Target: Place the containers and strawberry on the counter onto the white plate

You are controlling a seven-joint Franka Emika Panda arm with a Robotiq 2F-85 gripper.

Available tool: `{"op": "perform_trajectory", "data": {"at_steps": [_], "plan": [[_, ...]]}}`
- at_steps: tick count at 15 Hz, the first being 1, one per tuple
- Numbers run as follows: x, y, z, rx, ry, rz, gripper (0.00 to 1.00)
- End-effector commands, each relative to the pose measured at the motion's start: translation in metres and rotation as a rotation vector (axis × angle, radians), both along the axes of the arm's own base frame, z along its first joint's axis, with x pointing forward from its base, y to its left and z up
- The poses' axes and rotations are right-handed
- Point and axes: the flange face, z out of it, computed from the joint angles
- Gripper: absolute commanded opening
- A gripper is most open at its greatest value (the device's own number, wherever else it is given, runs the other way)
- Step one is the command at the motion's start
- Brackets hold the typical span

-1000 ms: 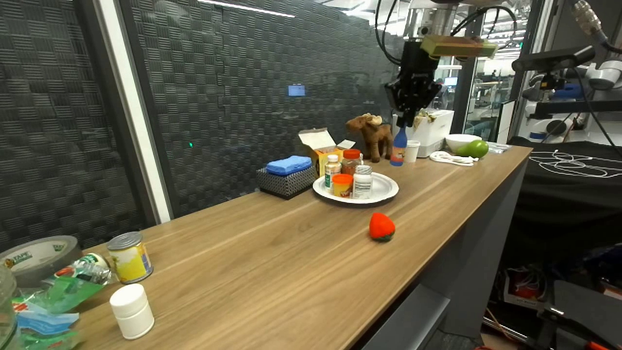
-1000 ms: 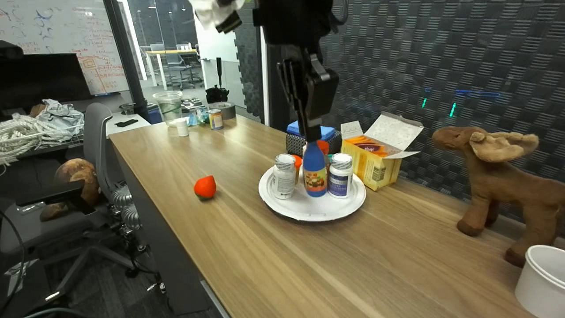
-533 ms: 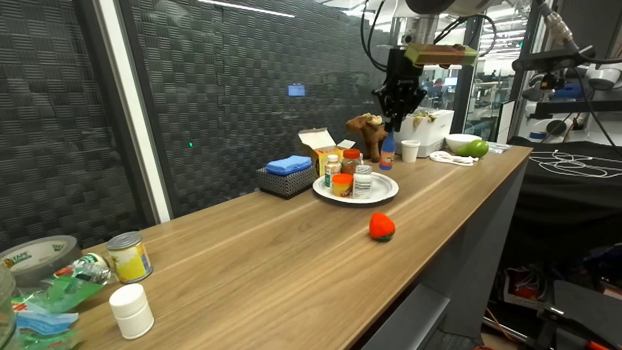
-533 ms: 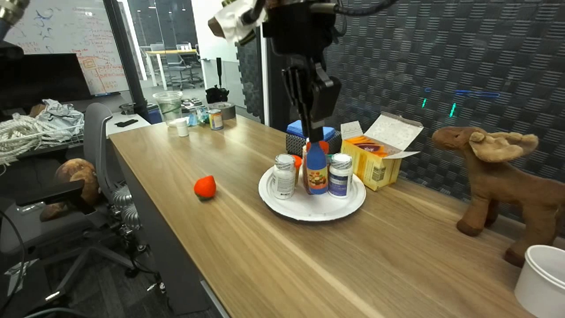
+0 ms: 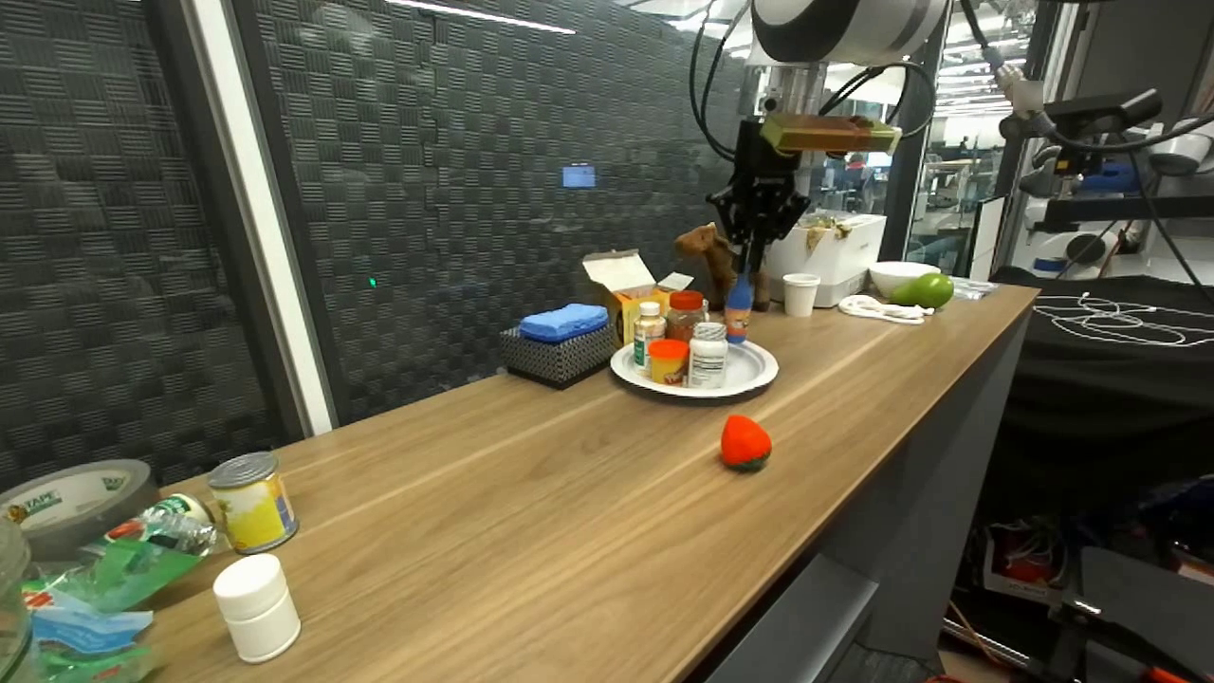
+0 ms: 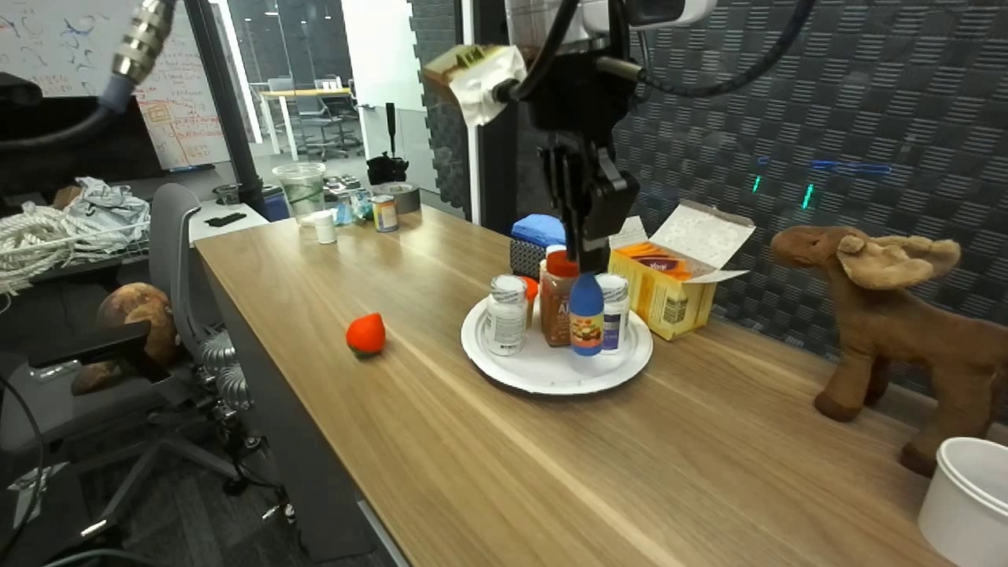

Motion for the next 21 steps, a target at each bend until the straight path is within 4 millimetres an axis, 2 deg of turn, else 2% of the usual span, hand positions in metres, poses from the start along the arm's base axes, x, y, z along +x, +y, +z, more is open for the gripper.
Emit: {"op": "perform_trajectory", "data": {"at_steps": [1, 8, 20, 21], "plan": [[0.013, -0.005, 0.004, 0.033, -0.018, -0.010, 0.05], [0.015, -0.015, -0.015, 0.065, 0.006, -0.049, 0.05], [0.019, -0.017, -0.028, 0.064, 0.019, -0.056, 0.05], [0.019, -0.017, -0.028, 0.065, 0.021, -0.051, 0.36]]}}
